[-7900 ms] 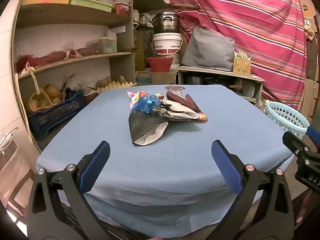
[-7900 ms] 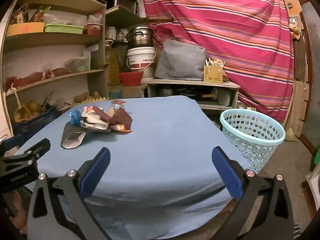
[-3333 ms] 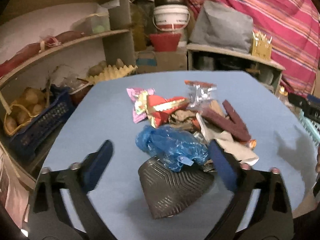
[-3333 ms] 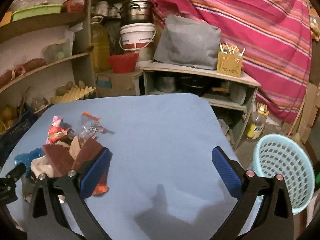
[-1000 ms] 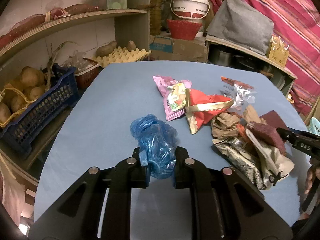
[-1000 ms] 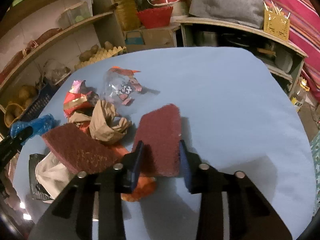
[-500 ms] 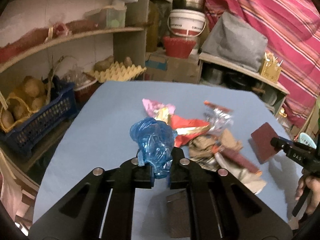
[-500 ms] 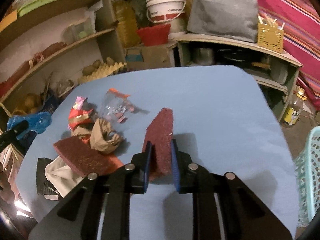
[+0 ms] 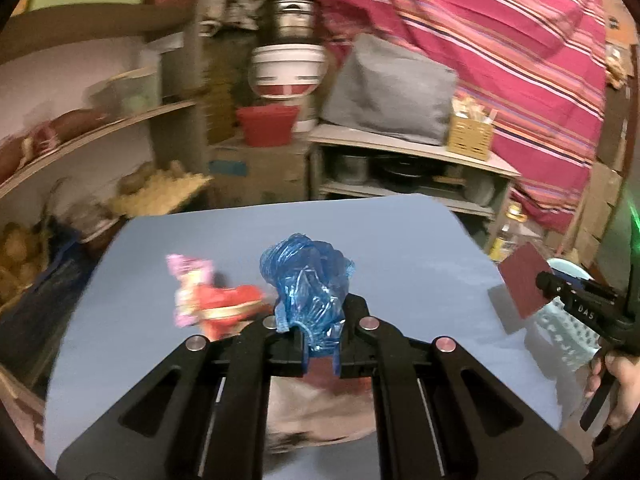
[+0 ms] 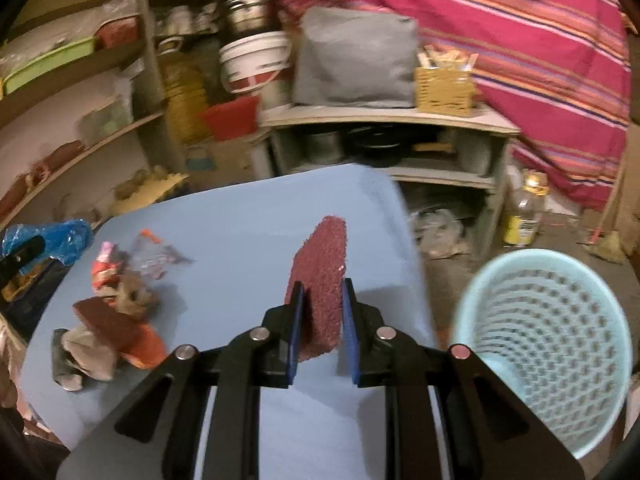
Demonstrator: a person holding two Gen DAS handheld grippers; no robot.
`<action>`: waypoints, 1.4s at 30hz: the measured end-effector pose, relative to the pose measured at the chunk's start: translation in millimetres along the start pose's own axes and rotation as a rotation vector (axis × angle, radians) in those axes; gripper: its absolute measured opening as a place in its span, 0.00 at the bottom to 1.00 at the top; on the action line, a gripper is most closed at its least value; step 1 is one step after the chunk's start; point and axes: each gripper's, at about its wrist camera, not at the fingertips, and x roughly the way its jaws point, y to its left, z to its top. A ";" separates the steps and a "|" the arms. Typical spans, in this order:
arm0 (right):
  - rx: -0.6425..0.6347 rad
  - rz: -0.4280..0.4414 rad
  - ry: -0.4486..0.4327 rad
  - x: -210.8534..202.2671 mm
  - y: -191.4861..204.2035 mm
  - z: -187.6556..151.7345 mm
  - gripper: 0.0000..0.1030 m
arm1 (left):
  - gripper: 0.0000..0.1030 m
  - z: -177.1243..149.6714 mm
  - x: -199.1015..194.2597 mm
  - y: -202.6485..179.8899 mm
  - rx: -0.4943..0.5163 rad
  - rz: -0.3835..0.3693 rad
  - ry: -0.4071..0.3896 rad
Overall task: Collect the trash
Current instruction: 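Carry both items to the light-blue basket and open both tools to drop them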
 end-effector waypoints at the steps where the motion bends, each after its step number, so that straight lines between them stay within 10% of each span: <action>1: 0.007 -0.016 -0.005 -4.4 -9.0 -0.2 0.18 | 0.06 0.3 3.3 -10.9 0.007 -0.016 0.001; 18: 0.206 -0.208 -0.072 -62.3 -188.6 -9.4 0.16 | 0.06 -8.2 56.3 -230.3 0.160 -0.335 0.055; 33: 0.286 -0.228 -0.060 -61.1 -231.0 -20.8 0.13 | 0.08 -26.0 89.2 -349.8 0.263 -0.473 0.138; 38: 0.310 -0.221 -0.048 -59.5 -236.6 -24.8 0.13 | 0.72 -24.9 93.0 -353.7 0.271 -0.462 0.142; 42: 0.315 -0.218 -0.045 -58.2 -236.9 -24.8 0.13 | 0.75 -21.2 85.9 -347.5 0.273 -0.452 0.122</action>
